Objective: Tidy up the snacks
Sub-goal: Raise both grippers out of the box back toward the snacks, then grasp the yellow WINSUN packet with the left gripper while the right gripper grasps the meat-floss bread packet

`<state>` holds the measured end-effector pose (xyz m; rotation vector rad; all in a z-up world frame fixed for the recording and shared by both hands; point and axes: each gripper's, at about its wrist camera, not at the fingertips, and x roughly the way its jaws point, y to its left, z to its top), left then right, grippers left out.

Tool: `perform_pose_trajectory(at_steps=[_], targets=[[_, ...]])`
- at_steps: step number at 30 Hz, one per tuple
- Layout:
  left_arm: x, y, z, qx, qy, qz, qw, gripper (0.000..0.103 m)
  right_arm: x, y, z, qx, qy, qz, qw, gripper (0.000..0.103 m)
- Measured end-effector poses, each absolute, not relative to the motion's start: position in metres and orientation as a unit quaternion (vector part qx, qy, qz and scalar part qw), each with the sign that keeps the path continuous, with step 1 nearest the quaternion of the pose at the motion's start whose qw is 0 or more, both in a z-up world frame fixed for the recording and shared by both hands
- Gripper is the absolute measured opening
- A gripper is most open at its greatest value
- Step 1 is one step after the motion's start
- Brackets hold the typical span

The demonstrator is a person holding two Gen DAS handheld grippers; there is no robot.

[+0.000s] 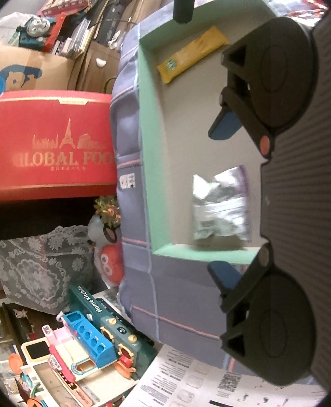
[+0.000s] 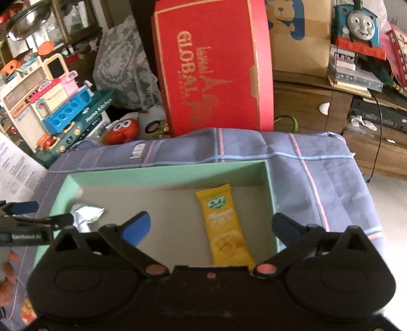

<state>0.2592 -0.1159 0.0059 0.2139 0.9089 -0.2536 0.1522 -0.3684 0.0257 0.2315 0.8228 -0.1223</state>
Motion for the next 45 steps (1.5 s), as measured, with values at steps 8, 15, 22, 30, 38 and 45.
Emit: perform_pose_trajectory(at_steps=[8,15,22,30,38,45], targets=[[0.189,-0.097,0.016,0.096,0.444,-0.14,0.88,0.103,0.104,-0.333,0.039,0.117,0.402,-0.036,0.907,0.103],[0.122,-0.088,0.003,0.106,0.459,-0.168,0.866,0.103,0.052,-0.315,0.032,0.133,0.415,-0.02,0.9,0.103],[0.082,-0.093,-0.014,0.135,0.469,-0.185,0.853,0.103,0.01,-0.304,0.012,0.155,0.436,-0.007,0.887,0.103],[0.07,-0.098,-0.024,0.148,0.476,-0.189,0.846,0.103,-0.009,-0.298,-0.007,0.183,0.458,-0.006,0.87,0.103],[0.067,-0.095,-0.04,0.157,0.482,-0.183,0.842,0.103,-0.016,-0.294,-0.012,0.201,0.457,-0.008,0.866,0.101],[0.069,-0.066,-0.049,0.12,0.497,-0.181,0.84,0.103,-0.011,-0.283,-0.018,0.21,0.466,0.006,0.859,0.074]])
